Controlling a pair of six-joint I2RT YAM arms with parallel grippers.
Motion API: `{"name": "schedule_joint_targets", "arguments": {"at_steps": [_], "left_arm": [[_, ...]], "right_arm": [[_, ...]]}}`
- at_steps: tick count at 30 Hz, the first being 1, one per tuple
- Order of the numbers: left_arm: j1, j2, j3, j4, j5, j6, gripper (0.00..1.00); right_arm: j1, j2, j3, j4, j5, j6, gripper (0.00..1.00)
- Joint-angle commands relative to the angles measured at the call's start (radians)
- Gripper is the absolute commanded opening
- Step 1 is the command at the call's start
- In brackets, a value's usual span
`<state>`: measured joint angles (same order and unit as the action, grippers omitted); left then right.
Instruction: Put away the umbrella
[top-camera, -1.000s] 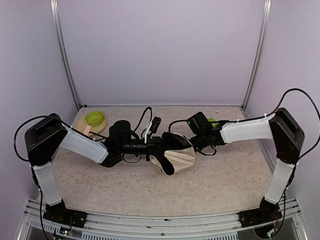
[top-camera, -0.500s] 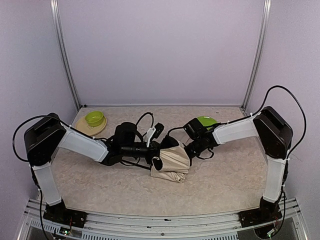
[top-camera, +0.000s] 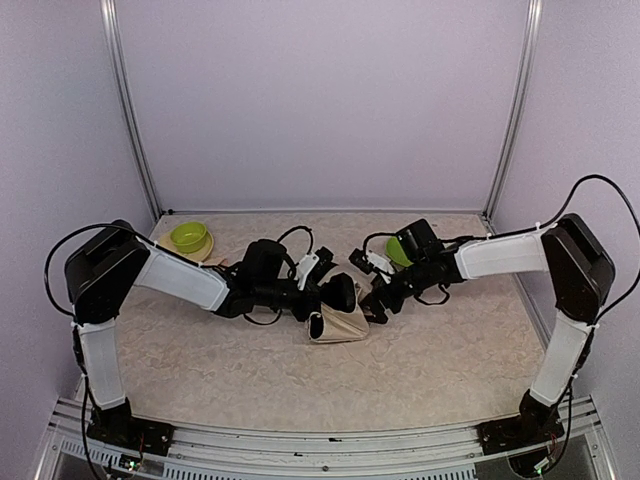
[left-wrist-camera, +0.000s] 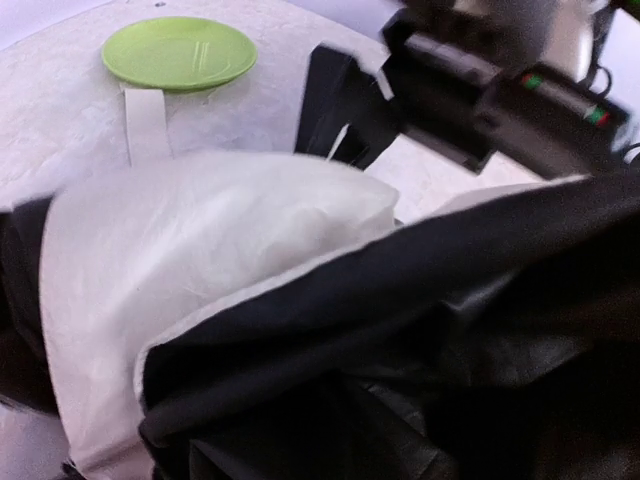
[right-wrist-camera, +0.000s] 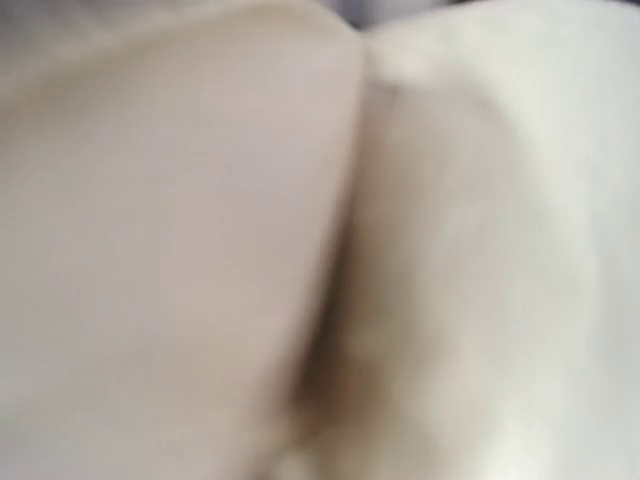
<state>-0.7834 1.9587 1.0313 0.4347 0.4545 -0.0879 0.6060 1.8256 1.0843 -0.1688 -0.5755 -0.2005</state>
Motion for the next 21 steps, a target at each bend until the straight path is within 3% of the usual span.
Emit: {"name": "schedule_joint_targets", "arguments": {"at_steps": [1, 8, 11, 15, 21], "left_arm": [[0.023, -0.004, -0.007, -0.002, -0.002, 0.034, 0.00], [0.016, -0.047, -0.054, 0.083, 0.059, 0.034, 0.00], [0.016, -0.048, -0.054, 0.105, 0.071, 0.019, 0.00], [0.016, -0.058, -0.059, 0.115, 0.084, 0.025, 0.00], [0.018, -0.060, -0.063, 0.129, 0.117, 0.021, 0.00]], "right_arm": [[0.005, -0.107, -0.023, 0.010, -0.074, 0.002, 1.00], [-0.007, -0.224, -0.034, -0.132, 0.076, -0.066, 0.99], [0.015, -0.314, -0.124, -0.040, 0.074, -0.107, 0.99], [0.068, -0.420, -0.291, 0.205, 0.075, -0.185, 1.00], [0.124, -0.289, -0.238, 0.330, 0.131, -0.216, 1.00]]}}
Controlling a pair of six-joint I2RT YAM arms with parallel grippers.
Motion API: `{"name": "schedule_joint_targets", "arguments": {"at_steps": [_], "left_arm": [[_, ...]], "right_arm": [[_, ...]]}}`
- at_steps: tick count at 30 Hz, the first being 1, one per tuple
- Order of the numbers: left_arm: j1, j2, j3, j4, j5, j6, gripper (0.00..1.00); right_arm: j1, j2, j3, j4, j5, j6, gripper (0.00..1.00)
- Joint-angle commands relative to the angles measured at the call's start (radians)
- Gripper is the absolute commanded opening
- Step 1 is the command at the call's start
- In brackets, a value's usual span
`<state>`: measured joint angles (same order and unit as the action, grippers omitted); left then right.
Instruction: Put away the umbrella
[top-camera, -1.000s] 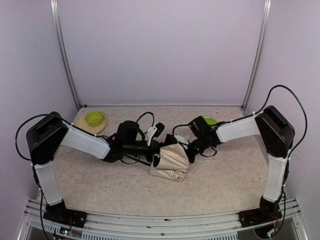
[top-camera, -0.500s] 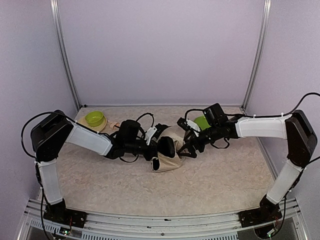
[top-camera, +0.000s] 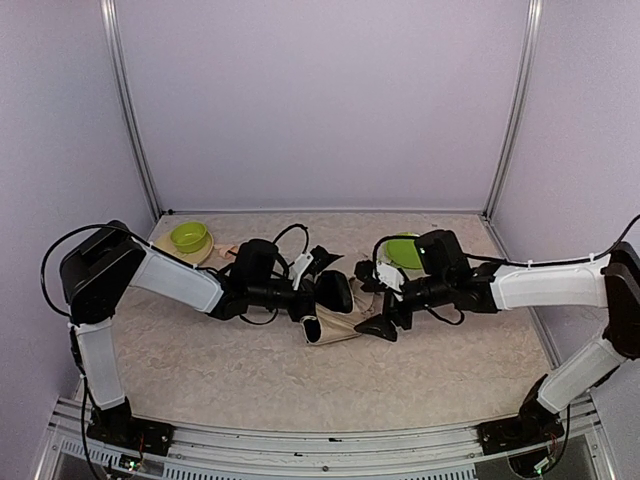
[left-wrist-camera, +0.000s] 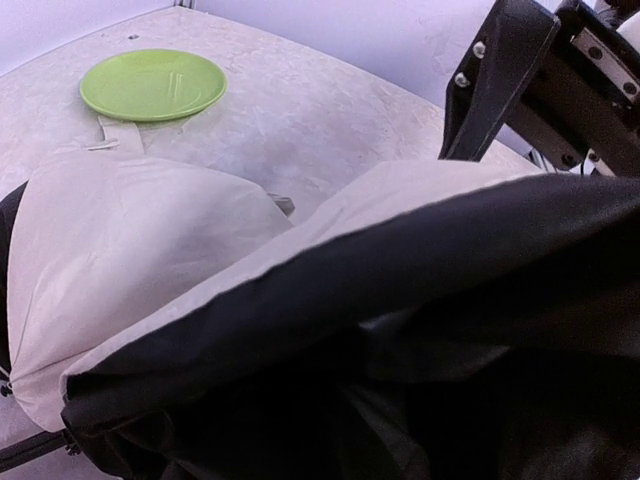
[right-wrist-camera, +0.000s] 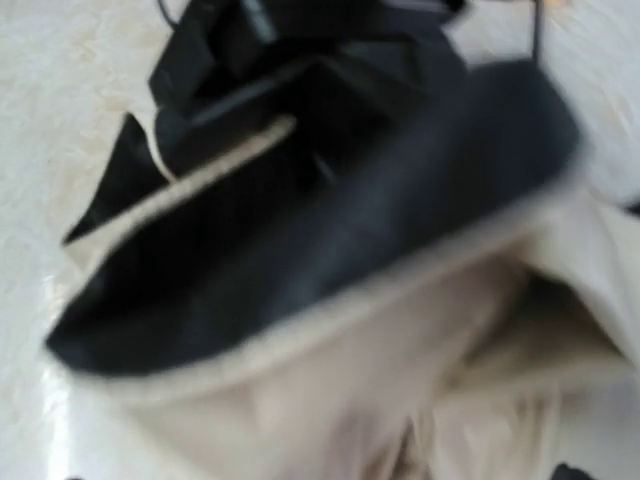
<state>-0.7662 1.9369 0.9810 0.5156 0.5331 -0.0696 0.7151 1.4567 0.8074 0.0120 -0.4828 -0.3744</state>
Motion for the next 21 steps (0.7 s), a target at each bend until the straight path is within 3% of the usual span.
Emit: {"name": "schedule_joint_targets", "arguments": {"at_steps": [1, 3, 4, 7, 9, 10, 15, 19, 21], "left_arm": [[0.001, -0.039, -0.015, 0.053, 0.041, 0.002, 0.00], [0.001, -0.041, -0.016, 0.060, 0.052, 0.003, 0.00], [0.001, -0.042, -0.016, 0.062, 0.057, 0.004, 0.00], [0.001, -0.055, -0.025, 0.080, 0.079, 0.009, 0.00], [0.001, -0.065, -0.039, 0.103, 0.099, 0.014, 0.00], [0.000, -0.072, -0.051, 0.117, 0.104, 0.014, 0.05], [-0.006, -0.154, -0.072, 0.058, 0.069, 0.100, 0.49], [-0.020, -0.320, -0.010, -0.267, -0.098, 0.354, 0.78], [-0.041, -0.407, 0.026, -0.422, -0.194, 0.460, 0.97]], "right_arm": [[0.015, 0.106, 0.055, 0.171, 0.022, -0.036, 0.99], [0.014, 0.171, 0.108, 0.184, -0.023, -0.022, 0.88], [0.012, 0.196, 0.139, 0.172, -0.039, -0.012, 0.78], [-0.037, 0.241, 0.192, 0.174, -0.106, 0.061, 0.28], [-0.081, 0.263, 0.187, 0.214, -0.211, 0.124, 0.07], [-0.092, 0.282, 0.198, 0.203, -0.236, 0.141, 0.00], [-0.105, 0.400, 0.319, 0.003, -0.336, 0.138, 0.00], [-0.136, 0.472, 0.393, -0.102, -0.419, 0.162, 0.00], [-0.157, 0.506, 0.420, -0.121, -0.443, 0.176, 0.00]]}}
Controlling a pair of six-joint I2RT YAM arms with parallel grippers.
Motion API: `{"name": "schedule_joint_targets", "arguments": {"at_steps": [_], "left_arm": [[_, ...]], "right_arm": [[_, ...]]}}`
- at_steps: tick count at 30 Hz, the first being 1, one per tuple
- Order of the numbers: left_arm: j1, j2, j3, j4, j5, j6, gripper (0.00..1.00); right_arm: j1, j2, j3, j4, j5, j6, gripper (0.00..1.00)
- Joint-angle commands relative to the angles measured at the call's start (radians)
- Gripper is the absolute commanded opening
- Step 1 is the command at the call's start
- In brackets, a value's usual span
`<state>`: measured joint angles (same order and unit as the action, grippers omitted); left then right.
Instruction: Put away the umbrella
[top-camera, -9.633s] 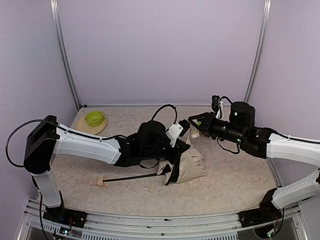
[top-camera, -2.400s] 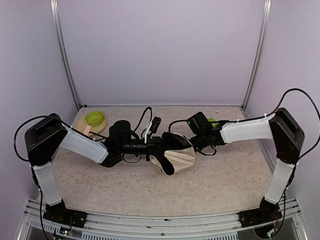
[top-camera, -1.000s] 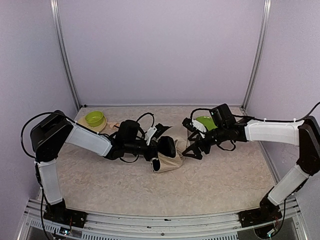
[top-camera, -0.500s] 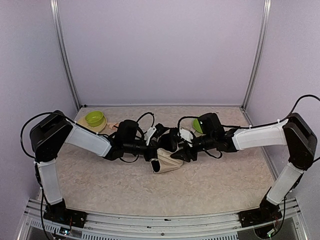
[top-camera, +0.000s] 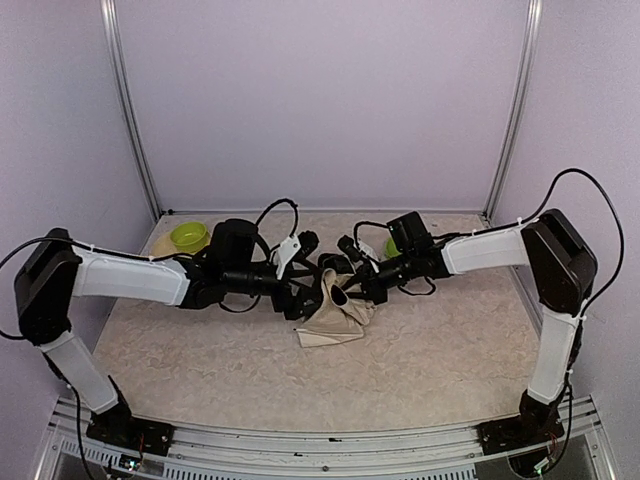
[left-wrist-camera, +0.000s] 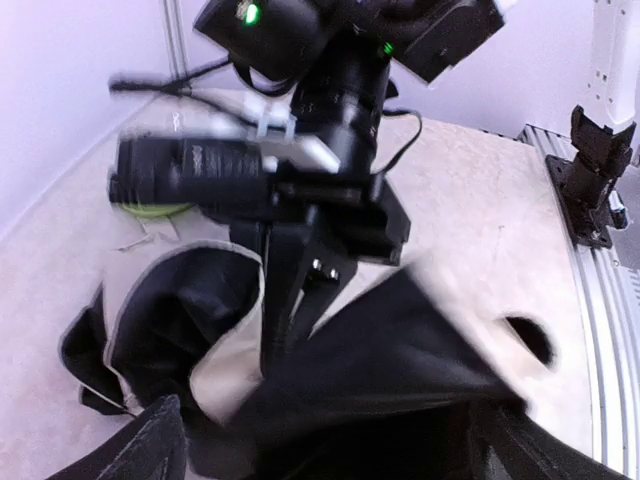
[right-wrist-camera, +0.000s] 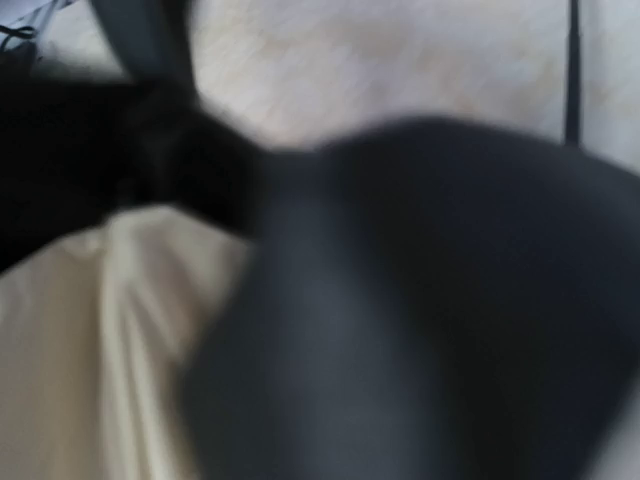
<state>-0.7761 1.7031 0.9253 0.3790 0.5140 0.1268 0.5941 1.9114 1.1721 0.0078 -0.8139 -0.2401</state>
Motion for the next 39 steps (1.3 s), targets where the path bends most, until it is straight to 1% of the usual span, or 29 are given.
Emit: {"name": "schedule_joint_targets", "arguments": {"at_steps": [1, 3, 5, 10, 12, 14, 21, 26, 27, 28, 29, 30, 33, 34, 35, 37, 39], "left_arm": [[-0.041, -0.200, 0.096, -0.365, -0.194, 0.310, 0.99], [-0.061, -0.229, 0.111, -0.439, -0.195, 0.381, 0.99], [-0.076, -0.226, 0.095, -0.452, -0.188, 0.432, 0.99], [-0.109, -0.145, 0.094, -0.459, -0.153, 0.509, 0.99], [-0.118, -0.103, 0.125, -0.517, -0.107, 0.534, 0.99], [-0.127, -0.064, 0.147, -0.585, -0.095, 0.562, 0.99], [-0.150, 0.087, 0.173, -0.756, -0.217, 0.594, 0.99], [-0.179, 0.160, 0.144, -0.721, -0.296, 0.606, 0.99], [-0.187, 0.168, 0.141, -0.714, -0.314, 0.611, 0.97], [-0.195, 0.174, 0.141, -0.709, -0.336, 0.612, 0.91], [-0.202, 0.177, 0.140, -0.705, -0.354, 0.613, 0.81], [-0.208, 0.175, 0.138, -0.694, -0.375, 0.613, 0.66], [-0.220, 0.160, 0.136, -0.664, -0.454, 0.613, 0.26], [-0.222, 0.153, 0.142, -0.664, -0.477, 0.617, 0.08], [-0.225, 0.143, 0.145, -0.655, -0.522, 0.619, 0.00], [-0.226, 0.108, 0.148, -0.625, -0.581, 0.636, 0.00], [-0.226, 0.064, 0.157, -0.578, -0.605, 0.649, 0.00]], "right_arm": [[-0.045, 0.081, 0.083, -0.135, -0.124, 0.043, 0.00], [-0.059, 0.132, 0.130, -0.175, -0.151, 0.048, 0.00], [-0.063, 0.182, 0.176, -0.225, -0.166, 0.042, 0.00], [-0.063, 0.233, 0.211, -0.272, -0.174, 0.030, 0.00], [-0.063, 0.231, 0.204, -0.270, -0.169, 0.033, 0.00], [-0.063, 0.230, 0.198, -0.262, -0.167, 0.037, 0.00], [-0.063, 0.260, 0.203, -0.259, -0.149, 0.043, 0.00], [-0.062, 0.275, 0.206, -0.257, -0.128, 0.055, 0.00], [-0.061, 0.277, 0.206, -0.256, -0.129, 0.057, 0.00], [-0.057, 0.279, 0.204, -0.252, -0.128, 0.060, 0.00], [-0.054, 0.281, 0.205, -0.253, -0.124, 0.062, 0.00], [-0.050, 0.285, 0.208, -0.260, -0.118, 0.057, 0.00], [-0.034, 0.300, 0.229, -0.290, -0.103, 0.043, 0.00], [-0.029, 0.305, 0.232, -0.298, -0.102, 0.038, 0.00], [-0.025, 0.310, 0.235, -0.302, -0.102, 0.036, 0.00], [-0.017, 0.318, 0.235, -0.302, -0.105, 0.036, 0.00], [-0.005, 0.326, 0.238, -0.308, -0.114, 0.038, 0.00]]}}
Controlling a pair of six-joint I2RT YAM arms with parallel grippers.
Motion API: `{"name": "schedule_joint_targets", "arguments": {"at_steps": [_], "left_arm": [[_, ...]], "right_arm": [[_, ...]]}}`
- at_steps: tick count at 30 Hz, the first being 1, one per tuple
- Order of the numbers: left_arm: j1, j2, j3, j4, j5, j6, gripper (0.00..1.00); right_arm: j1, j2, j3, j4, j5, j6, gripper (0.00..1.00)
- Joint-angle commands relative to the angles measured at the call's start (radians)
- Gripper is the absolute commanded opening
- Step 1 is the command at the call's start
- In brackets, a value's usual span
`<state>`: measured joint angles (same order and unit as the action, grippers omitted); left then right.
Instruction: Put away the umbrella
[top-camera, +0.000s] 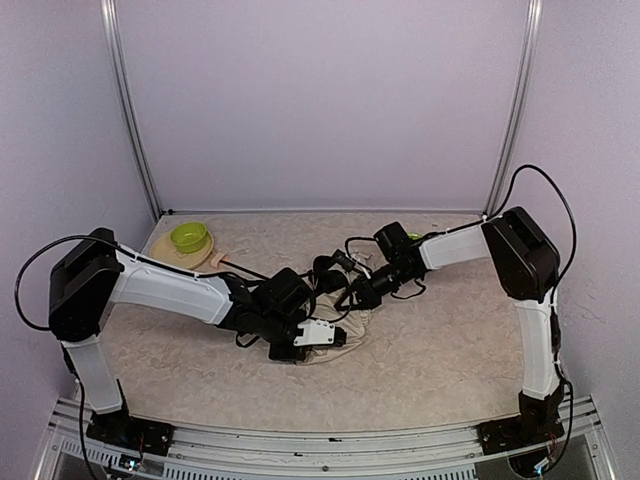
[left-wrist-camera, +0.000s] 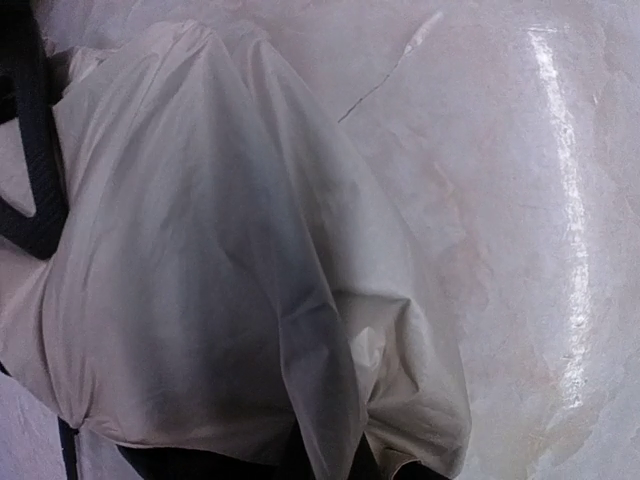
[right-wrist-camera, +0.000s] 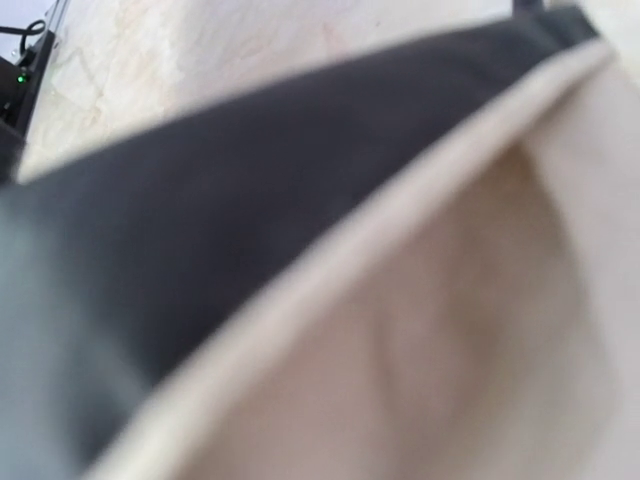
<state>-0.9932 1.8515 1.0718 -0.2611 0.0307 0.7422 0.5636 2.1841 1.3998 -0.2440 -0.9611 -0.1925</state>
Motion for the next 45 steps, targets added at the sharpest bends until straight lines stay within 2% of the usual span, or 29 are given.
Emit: {"name": "schedule_joint_targets", "arguments": {"at_steps": [1, 8, 14, 15, 17, 20, 24, 28, 33, 41, 45], "left_arm": [[-0.009, -0.107, 0.023, 0.084, -0.117, 0.035, 0.00], [-0.005, -0.200, 0.138, 0.152, 0.048, 0.029, 0.00], [0.060, -0.143, 0.169, 0.200, 0.039, 0.027, 0.00], [0.073, -0.126, 0.170, 0.203, 0.038, 0.021, 0.00], [0.102, -0.099, 0.172, 0.203, 0.048, 0.016, 0.00], [0.127, -0.083, 0.167, 0.188, 0.096, 0.018, 0.00], [0.142, -0.132, 0.165, 0.092, 0.249, 0.055, 0.00], [0.146, -0.185, 0.129, 0.060, 0.384, 0.069, 0.00], [0.148, -0.144, 0.148, 0.046, 0.352, 0.054, 0.00], [0.204, 0.009, 0.232, 0.122, 0.235, -0.051, 0.00], [0.209, 0.089, 0.244, 0.148, 0.232, -0.060, 0.00]], "right_arm": [[0.033, 0.059, 0.015, -0.062, 0.023, -0.012, 0.00], [0.114, 0.080, 0.049, -0.171, -0.060, -0.102, 0.00], [0.142, 0.029, 0.018, -0.220, -0.145, -0.145, 0.00], [0.142, 0.016, 0.009, -0.220, -0.141, -0.143, 0.03], [0.138, -0.010, -0.007, -0.189, -0.117, -0.109, 0.29], [0.121, -0.041, -0.008, -0.142, -0.126, -0.038, 0.53], [0.093, -0.113, -0.001, -0.100, -0.097, 0.038, 0.63], [0.062, -0.187, 0.002, -0.104, 0.074, 0.116, 0.67], [0.015, -0.225, -0.018, -0.192, 0.300, 0.156, 0.77], [-0.018, -0.430, -0.190, -0.092, 0.401, 0.225, 0.76], [-0.015, -0.523, -0.260, -0.019, 0.432, 0.223, 0.73]]}}
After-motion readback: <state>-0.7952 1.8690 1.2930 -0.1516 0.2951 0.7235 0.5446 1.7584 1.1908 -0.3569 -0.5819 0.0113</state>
